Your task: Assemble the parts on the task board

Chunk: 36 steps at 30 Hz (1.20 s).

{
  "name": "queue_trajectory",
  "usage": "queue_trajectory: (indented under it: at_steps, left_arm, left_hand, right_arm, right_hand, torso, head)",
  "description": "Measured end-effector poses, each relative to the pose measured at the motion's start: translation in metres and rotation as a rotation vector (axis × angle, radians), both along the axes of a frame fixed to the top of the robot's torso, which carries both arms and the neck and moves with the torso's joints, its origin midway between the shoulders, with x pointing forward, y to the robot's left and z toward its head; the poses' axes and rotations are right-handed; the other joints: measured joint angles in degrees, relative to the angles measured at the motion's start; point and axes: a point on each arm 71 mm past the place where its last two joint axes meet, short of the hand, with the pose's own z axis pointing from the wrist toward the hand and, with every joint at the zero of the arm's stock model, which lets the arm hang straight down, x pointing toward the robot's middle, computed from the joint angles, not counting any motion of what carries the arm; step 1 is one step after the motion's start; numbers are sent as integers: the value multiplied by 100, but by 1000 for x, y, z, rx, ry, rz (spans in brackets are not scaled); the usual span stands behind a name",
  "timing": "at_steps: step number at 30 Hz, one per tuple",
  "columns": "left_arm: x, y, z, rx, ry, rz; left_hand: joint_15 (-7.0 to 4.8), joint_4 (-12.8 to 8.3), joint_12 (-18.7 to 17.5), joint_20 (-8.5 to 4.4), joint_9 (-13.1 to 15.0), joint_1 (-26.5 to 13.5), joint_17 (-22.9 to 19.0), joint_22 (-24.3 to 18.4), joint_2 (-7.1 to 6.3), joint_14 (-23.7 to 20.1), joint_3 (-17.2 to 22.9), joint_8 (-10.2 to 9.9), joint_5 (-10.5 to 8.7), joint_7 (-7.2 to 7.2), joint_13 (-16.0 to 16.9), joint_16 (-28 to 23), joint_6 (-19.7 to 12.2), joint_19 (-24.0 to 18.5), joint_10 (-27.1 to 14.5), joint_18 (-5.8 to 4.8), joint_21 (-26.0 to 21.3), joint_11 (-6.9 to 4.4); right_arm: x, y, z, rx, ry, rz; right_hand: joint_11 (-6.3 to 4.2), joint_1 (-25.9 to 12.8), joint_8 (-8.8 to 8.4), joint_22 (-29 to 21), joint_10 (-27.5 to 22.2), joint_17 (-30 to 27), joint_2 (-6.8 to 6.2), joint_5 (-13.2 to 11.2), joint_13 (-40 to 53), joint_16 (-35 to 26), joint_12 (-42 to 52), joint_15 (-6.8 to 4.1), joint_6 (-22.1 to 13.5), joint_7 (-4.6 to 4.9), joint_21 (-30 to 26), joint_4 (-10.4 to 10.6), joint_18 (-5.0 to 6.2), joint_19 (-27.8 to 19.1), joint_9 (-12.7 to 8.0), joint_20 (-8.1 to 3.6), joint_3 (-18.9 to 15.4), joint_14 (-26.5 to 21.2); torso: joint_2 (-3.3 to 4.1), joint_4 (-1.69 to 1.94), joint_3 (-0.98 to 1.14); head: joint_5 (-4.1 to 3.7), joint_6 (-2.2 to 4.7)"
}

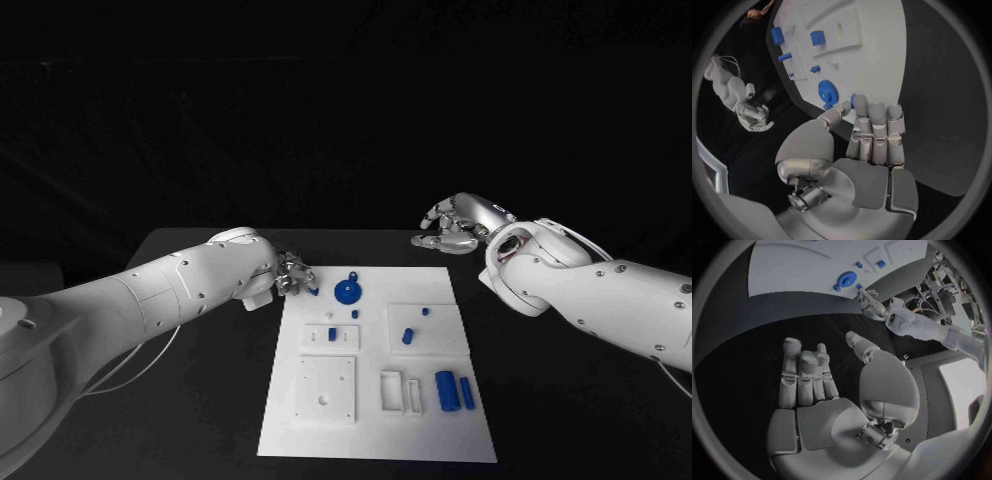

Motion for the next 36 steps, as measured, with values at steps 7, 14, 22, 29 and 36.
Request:
queue_trajectory:
  at_steps: [7,14,22,29,36]
  left_arm:
    - [-8,7,1,-48,-12,18]
    - [-24,10,6,-104,-47,22]
    - [-49,14,16,-158,-97,17]
    - [-72,10,10,-159,-129,18]
    - [-93,10,-1,-136,-140,11]
  left_hand:
    - [19,-40,0,-43,0,-69,26,0,-69,85,-38,0,457,20,48,66,85,127,77,-1,53,7]
    - [19,-56,28,-78,0,-145,53,-1,-144,161,-55,1,896,8,87,113,171,242,166,-2,75,-1]
    - [13,-64,100,-122,0,-161,107,-1,-291,249,-62,2,1331,1,164,202,241,369,228,-46,163,-4]
    - [-29,-65,203,-132,0,-178,152,-2,-390,320,-62,2,1537,-12,235,284,317,421,299,-45,208,-75]
    - [-23,-37,233,-162,0,-144,161,-2,-427,346,-32,2,1537,-17,264,311,360,451,319,-50,231,-94]
  right_arm:
    - [0,-2,0,0,0,-4]
    - [0,-6,0,-1,1,-9]
    - [0,-10,0,-2,2,-17]
    - [0,-11,0,-1,3,-19]
    - [0,-13,0,-1,3,-21]
  right_hand:
    - [0,0,0,0,0,0,0,0,0,0,0,0,0,-1,0,0,0,0,0,0,0,0]
    - [0,0,0,0,0,4,0,0,-5,0,0,1,1,-1,0,0,0,0,0,0,0,-1]
    - [0,0,0,-1,0,4,0,0,-5,0,0,1,1,-2,0,0,0,0,0,0,0,-1]
    - [0,0,0,-1,0,3,0,0,-5,0,0,1,6,17,0,0,0,0,0,0,0,-1]
    - [0,0,0,-1,0,3,0,0,-5,0,0,1,7,22,0,0,0,0,0,0,0,-1]
  torso:
    - [-2,-1,3]
    - [-9,9,6]
    - [-13,13,10]
    - [-14,13,17]
    - [-14,13,17]
  head:
    - [12,-7]
    - [16,-4]
    - [54,4]
    - [83,3]
    - [98,-13]
